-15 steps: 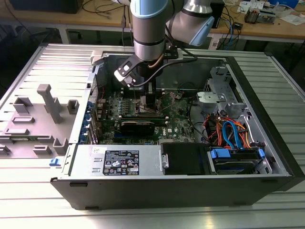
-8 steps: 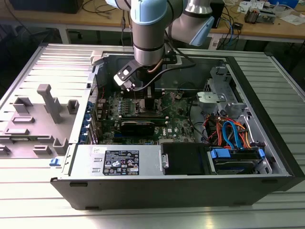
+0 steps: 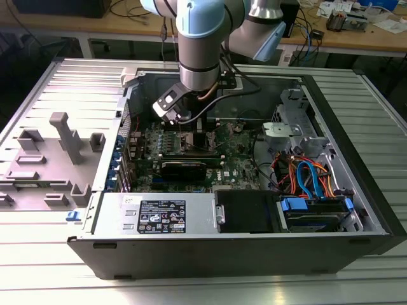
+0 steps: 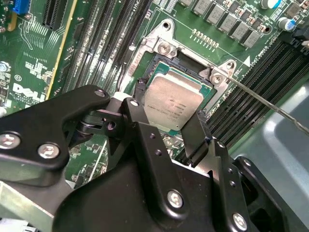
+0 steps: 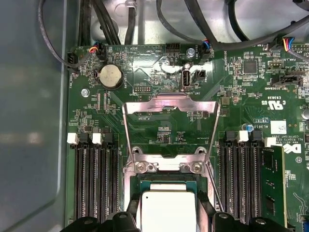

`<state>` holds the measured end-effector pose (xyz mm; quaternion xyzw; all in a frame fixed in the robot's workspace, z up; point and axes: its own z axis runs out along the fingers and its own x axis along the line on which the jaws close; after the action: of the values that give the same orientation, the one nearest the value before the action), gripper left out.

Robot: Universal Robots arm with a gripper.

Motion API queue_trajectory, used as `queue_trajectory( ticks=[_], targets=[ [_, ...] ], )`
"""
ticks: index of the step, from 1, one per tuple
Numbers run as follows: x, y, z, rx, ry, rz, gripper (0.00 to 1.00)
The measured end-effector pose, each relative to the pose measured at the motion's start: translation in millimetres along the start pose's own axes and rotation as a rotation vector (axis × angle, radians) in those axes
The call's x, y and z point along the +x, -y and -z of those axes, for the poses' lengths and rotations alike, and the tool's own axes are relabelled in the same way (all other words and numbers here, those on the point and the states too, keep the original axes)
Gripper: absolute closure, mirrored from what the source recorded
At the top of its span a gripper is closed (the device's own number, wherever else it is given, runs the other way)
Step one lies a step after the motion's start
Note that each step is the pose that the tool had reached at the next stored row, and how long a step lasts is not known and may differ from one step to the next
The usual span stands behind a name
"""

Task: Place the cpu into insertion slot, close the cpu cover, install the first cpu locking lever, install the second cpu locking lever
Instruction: 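Place the cpu into insertion slot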

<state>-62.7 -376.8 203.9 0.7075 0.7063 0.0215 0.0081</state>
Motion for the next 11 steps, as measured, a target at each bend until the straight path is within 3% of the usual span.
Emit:
queue_trajectory(
  ticks=[11],
  targets=[
    [0.0, -0.1, -3.4, 0.0023, -0.0001, -0.001, 0.46]
  ],
)
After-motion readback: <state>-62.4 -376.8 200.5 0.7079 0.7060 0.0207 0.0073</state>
